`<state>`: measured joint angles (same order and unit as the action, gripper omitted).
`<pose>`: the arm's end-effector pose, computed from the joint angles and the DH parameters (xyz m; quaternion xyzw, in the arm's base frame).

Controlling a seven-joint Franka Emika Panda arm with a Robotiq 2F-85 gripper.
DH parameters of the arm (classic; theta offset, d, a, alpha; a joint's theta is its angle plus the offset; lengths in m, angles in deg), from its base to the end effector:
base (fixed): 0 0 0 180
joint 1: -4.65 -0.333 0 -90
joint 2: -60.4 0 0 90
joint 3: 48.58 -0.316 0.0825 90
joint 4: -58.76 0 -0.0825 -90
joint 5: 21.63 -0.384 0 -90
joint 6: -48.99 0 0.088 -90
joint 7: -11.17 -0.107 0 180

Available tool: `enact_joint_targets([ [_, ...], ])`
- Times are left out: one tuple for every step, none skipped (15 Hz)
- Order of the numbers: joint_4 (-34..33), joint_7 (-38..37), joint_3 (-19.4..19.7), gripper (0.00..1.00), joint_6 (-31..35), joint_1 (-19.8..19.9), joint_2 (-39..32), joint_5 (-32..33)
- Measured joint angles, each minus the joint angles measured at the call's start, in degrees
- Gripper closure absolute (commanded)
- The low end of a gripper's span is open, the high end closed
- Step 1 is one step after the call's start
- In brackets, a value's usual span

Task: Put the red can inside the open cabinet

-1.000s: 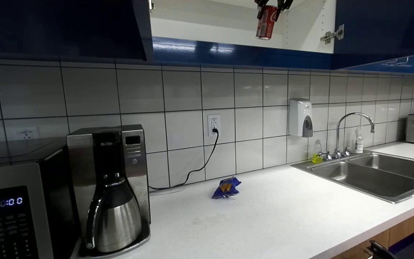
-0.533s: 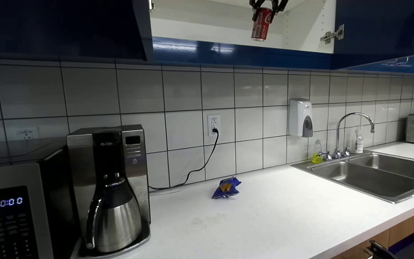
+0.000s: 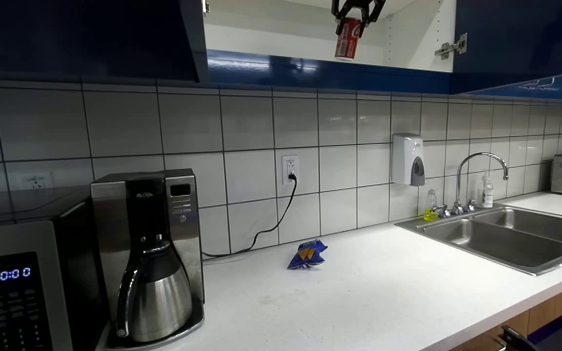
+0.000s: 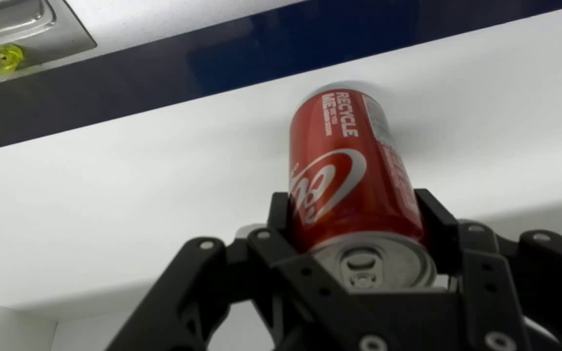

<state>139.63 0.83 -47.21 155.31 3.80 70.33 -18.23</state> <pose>0.4964 -0.0110 0.8257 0.9480 -0.0913 0.3050 0.0015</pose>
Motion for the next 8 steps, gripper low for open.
enact_joint_targets([
  [-0.79,-0.19,-0.02,0.61,-0.52,0.0,-0.75,0.01],
  [-1.65,-0.37,-0.03,0.61,-1.22,0.0,-1.53,0.01],
  [-2.5,-0.58,-0.03,0.61,-1.83,0.0,-2.32,0.01],
  [-3.41,-0.78,-0.04,0.61,-2.57,0.0,-3.13,0.01],
  [-4.28,-0.92,-0.04,0.61,-3.19,-0.01,-3.83,0.04],
  [-5.15,-1.04,-0.04,0.61,-3.68,-0.01,-4.46,0.07],
  [-5.89,-1.14,-0.04,0.61,-4.12,-0.03,-4.98,0.09],
  [-6.56,-1.29,-0.04,0.61,-4.53,-0.06,-5.44,0.14],
])
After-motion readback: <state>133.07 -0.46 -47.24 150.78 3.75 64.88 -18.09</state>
